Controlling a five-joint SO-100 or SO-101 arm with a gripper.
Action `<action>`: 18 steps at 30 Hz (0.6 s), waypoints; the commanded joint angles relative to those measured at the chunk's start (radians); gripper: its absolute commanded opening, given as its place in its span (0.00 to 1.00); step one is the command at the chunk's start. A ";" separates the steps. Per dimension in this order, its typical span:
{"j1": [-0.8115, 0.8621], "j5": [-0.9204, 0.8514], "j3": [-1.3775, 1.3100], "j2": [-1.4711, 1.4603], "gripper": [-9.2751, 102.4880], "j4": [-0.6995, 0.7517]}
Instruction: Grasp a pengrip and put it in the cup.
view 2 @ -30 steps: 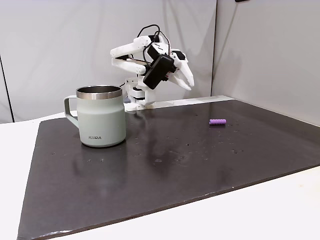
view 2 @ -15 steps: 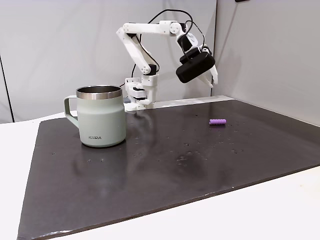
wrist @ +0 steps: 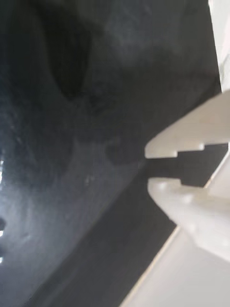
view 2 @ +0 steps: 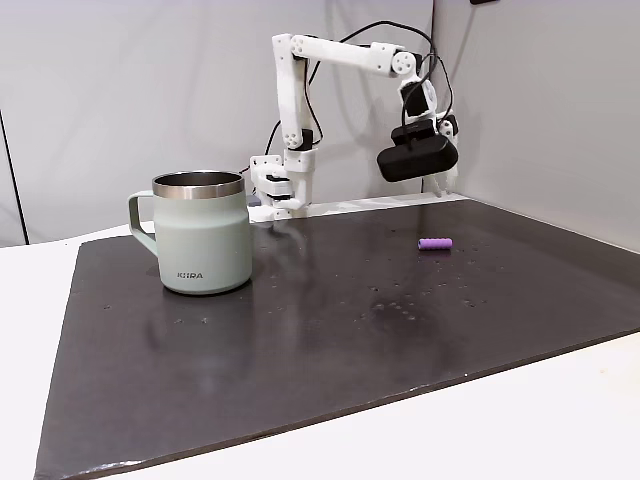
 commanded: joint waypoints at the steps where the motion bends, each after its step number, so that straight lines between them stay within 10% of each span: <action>1: -0.021 0.023 -0.183 -0.091 0.08 0.075; 18: 0.034 0.299 -0.425 -0.288 0.08 0.219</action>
